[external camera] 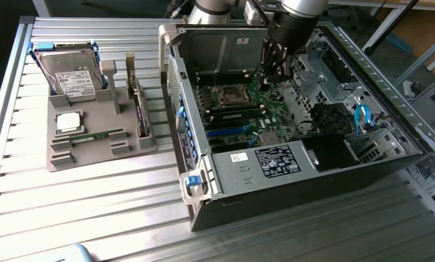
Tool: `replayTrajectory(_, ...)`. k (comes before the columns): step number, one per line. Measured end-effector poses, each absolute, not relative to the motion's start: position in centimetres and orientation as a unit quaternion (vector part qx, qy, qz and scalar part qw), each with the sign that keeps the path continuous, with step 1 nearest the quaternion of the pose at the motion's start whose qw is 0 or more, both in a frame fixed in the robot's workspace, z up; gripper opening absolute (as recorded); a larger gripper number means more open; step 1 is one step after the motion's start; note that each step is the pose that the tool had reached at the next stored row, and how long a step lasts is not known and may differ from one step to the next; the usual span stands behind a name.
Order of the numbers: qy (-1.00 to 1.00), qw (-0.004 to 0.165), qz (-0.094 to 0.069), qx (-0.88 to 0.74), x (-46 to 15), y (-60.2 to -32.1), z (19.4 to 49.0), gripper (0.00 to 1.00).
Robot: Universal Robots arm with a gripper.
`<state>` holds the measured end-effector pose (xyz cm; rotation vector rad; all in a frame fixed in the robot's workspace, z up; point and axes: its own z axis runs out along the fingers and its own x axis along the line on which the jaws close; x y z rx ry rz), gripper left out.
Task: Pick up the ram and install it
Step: 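Press down the ram until it locks into place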
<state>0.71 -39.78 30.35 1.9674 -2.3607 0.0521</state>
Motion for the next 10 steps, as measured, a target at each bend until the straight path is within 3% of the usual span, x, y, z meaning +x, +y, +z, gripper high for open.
replayTrajectory(10,-0.826,0.036,0.014,0.562,0.71,-39.78,30.30,0.11)
